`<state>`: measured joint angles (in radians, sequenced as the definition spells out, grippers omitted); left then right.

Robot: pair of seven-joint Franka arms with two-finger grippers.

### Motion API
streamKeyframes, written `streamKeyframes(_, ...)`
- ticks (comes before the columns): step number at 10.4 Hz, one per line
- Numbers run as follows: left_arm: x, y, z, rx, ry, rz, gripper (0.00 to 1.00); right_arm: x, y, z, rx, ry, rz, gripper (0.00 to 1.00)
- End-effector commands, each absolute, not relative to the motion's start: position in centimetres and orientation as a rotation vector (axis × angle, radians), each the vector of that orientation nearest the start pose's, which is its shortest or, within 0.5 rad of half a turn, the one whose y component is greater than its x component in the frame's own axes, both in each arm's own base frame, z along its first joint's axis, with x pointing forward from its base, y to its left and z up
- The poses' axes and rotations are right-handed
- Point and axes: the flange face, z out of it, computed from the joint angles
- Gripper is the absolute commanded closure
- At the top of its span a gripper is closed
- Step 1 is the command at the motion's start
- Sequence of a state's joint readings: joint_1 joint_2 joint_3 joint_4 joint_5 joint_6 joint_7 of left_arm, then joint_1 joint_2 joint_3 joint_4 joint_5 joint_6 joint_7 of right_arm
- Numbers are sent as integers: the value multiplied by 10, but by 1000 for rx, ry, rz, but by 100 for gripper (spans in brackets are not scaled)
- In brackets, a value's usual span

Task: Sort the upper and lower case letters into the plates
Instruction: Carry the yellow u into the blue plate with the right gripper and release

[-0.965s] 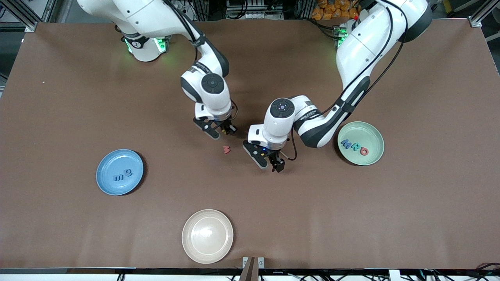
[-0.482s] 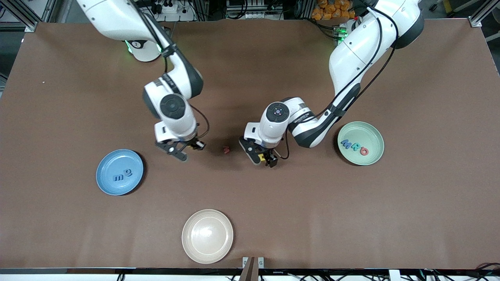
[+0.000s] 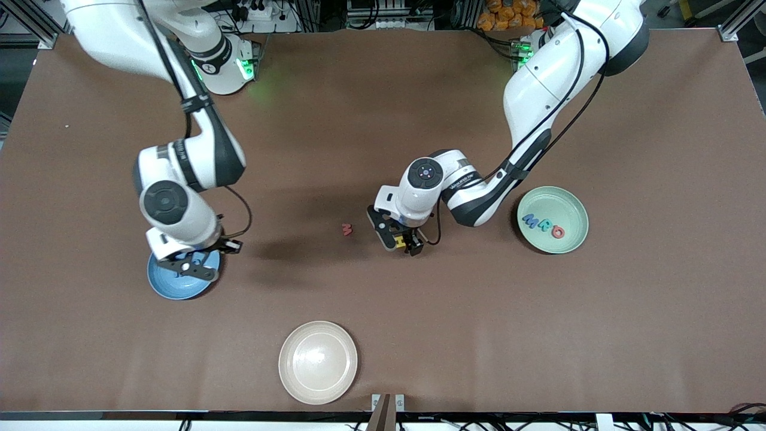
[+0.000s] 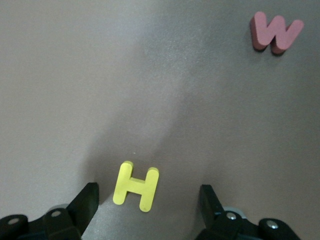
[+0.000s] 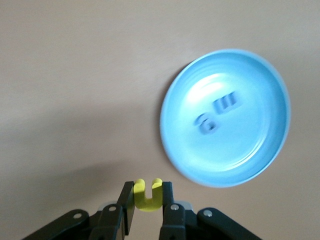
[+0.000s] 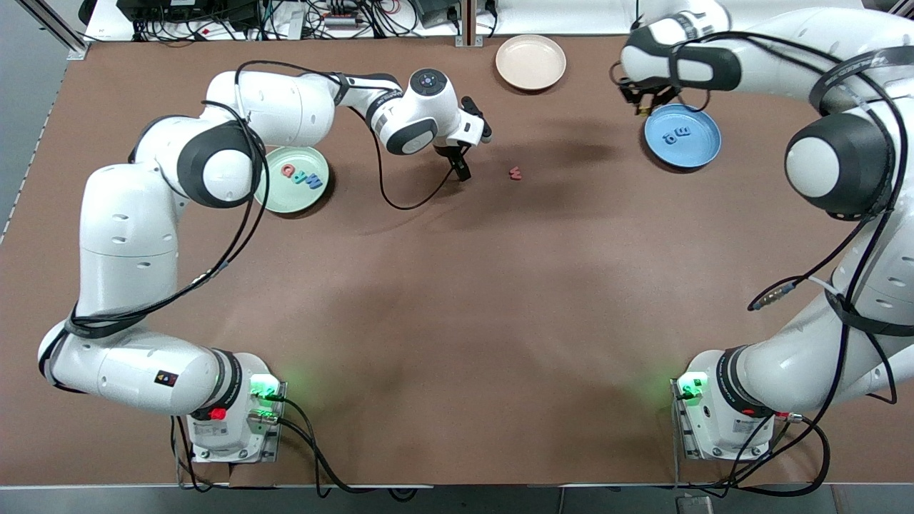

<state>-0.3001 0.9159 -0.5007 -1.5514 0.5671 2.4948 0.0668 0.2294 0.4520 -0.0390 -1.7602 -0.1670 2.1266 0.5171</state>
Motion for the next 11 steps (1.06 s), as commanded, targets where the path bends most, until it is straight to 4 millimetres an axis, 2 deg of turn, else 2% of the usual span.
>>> streamKeyframes(1, 531, -472, 167, -2724, 1705, -239, 32, 652, 87, 291, -3300, 258, 46, 100)
streamKeyframes(2, 530, -474, 167, -2724, 1705, -237, 46, 654, 70, 279, -3303, 225, 73, 100)
streamKeyframes(3, 530, -473, 168, -2722, 1703, -230, 47, 656, 54, 271, -3300, 204, 73, 78)
streamKeyframes(4, 530, -472, 167, -2719, 1700, -217, 56, 657, 44, 269, -3299, 159, 73, 10)
streamKeyframes(5, 530, -472, 168, -2719, 1697, -217, 72, 657, 42, 269, -3301, 107, 83, 0)
streamKeyframes(6, 530, -472, 168, -2722, 1693, -216, 83, 656, 43, 268, -3301, 93, 92, 0)
streamKeyframes(8, 531, -470, 170, -2715, 1681, -178, 90, 655, 63, 269, -3288, 82, 92, 0)
streamKeyframes(9, 532, -466, 172, -2725, 1655, -134, 90, 652, 79, 268, -3233, 114, 112, 0)
streamKeyframes(10, 534, -463, 183, -2763, 1609, -69, 90, 650, 95, 268, -3210, 108, 117, 0)
streamKeyframes(11, 534, -461, 196, -2771, 1593, -26, 90, 646, 121, 270, -3210, 72, 110, 0)
